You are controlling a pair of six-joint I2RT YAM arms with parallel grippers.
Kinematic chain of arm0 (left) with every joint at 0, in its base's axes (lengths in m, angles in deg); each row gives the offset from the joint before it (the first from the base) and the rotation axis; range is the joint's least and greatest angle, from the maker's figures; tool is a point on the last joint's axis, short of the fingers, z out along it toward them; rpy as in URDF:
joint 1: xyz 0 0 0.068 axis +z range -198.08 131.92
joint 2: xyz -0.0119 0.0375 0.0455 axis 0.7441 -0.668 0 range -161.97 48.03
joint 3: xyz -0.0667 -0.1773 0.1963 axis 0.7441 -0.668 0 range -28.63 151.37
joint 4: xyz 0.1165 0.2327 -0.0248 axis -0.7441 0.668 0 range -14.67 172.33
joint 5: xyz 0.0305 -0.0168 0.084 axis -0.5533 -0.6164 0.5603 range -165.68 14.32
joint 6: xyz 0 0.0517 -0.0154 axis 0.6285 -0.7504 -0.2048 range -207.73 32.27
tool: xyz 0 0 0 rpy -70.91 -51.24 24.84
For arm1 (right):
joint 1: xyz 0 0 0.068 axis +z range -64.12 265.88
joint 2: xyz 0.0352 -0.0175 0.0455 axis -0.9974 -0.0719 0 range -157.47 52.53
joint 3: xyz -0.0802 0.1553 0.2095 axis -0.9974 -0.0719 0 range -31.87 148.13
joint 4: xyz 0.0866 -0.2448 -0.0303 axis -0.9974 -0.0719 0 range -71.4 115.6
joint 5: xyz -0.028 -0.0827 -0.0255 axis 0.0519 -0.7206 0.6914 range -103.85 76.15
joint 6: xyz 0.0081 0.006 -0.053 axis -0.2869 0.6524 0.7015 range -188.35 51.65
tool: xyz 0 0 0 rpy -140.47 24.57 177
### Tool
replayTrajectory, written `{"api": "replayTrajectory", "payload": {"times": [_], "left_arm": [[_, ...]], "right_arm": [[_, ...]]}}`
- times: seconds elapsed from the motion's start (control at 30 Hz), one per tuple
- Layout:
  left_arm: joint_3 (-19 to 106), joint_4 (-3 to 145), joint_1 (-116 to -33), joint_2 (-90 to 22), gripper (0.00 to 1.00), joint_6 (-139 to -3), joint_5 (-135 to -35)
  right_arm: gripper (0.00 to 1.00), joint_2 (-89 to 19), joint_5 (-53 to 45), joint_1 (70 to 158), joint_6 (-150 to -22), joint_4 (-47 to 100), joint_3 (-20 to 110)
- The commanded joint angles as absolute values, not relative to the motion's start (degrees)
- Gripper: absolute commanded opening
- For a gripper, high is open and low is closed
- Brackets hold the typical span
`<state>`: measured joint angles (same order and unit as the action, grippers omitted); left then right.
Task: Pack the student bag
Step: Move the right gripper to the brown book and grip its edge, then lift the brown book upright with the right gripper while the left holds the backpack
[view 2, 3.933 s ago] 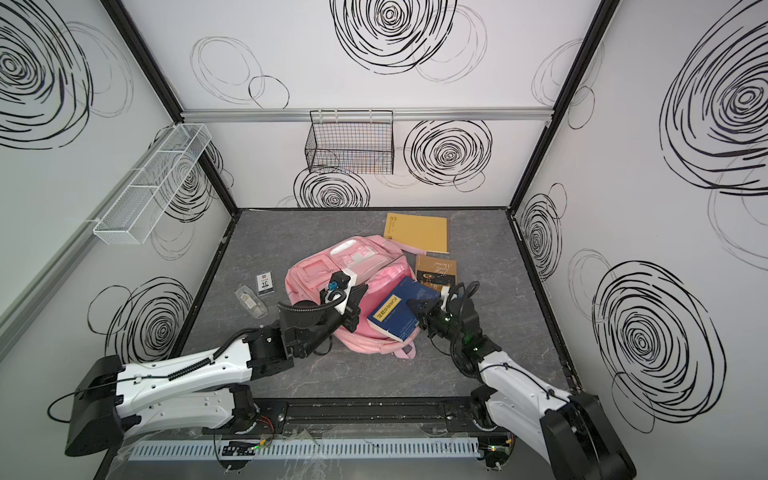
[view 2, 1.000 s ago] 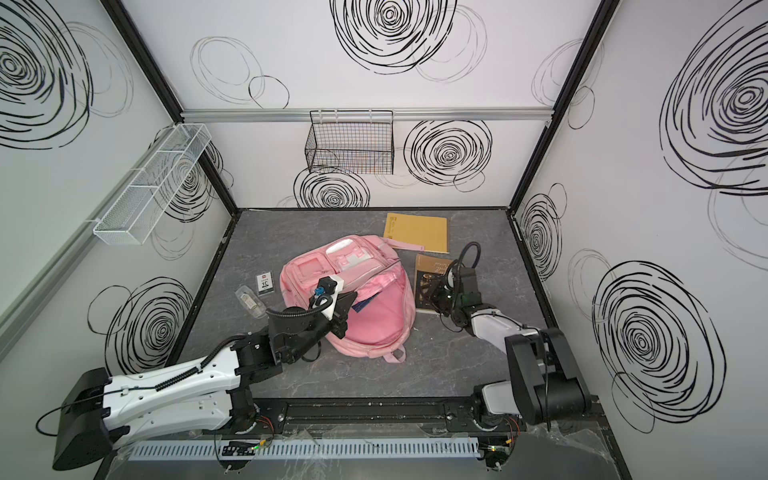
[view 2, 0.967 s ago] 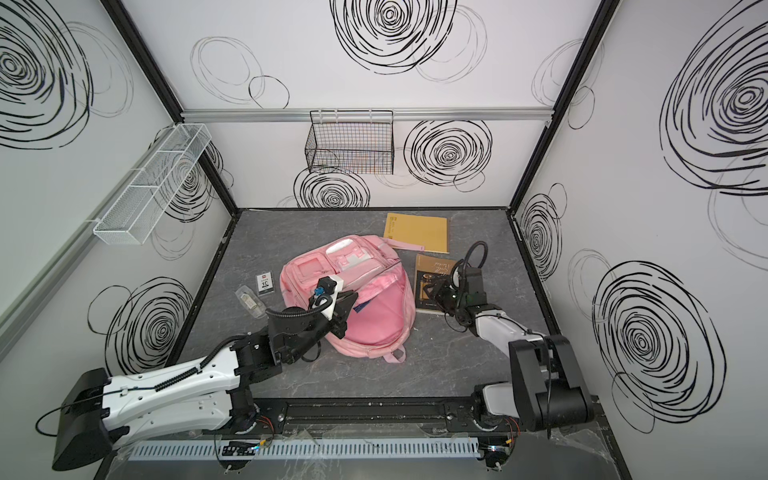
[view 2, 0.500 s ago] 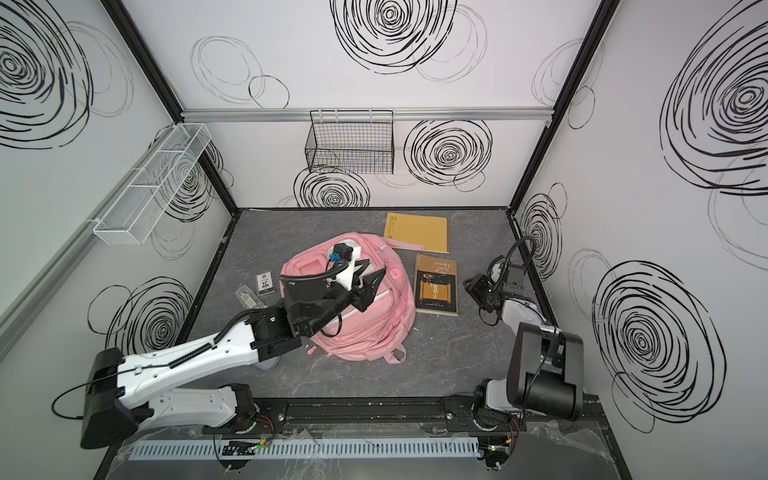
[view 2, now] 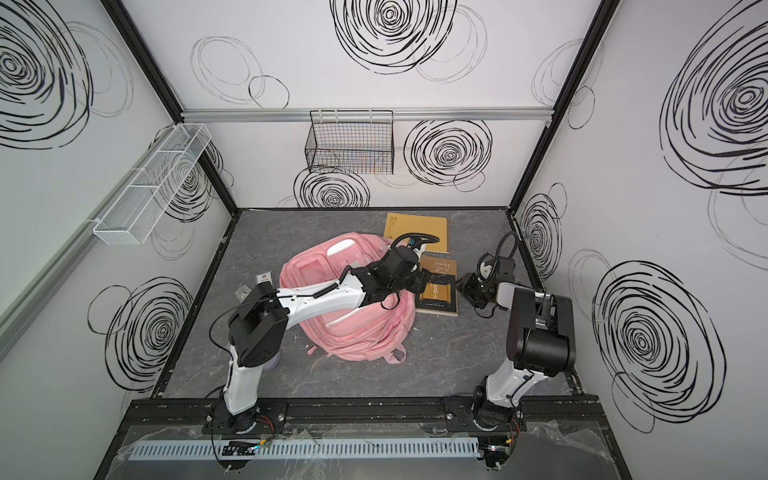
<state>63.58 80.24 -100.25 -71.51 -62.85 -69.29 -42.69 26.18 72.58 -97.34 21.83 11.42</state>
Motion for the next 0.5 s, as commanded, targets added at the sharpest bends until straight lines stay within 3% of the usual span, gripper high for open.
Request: {"api": "replayTrajectory", "payload": {"times": [0.0, 0.47], "left_arm": [[67.8, 83.2, -98.8, -75.0, 0.58, -60.9, -69.7], [75.2, 86.3, -96.3, -88.0, 0.57, -58.4, -75.0]], "right_arm": [[0.52, -43.1, 27.0, 73.2, -94.9, 20.0, 11.9], [0.52, -43.8, 35.3, 73.7, -95.0, 23.0, 8.0]]}}
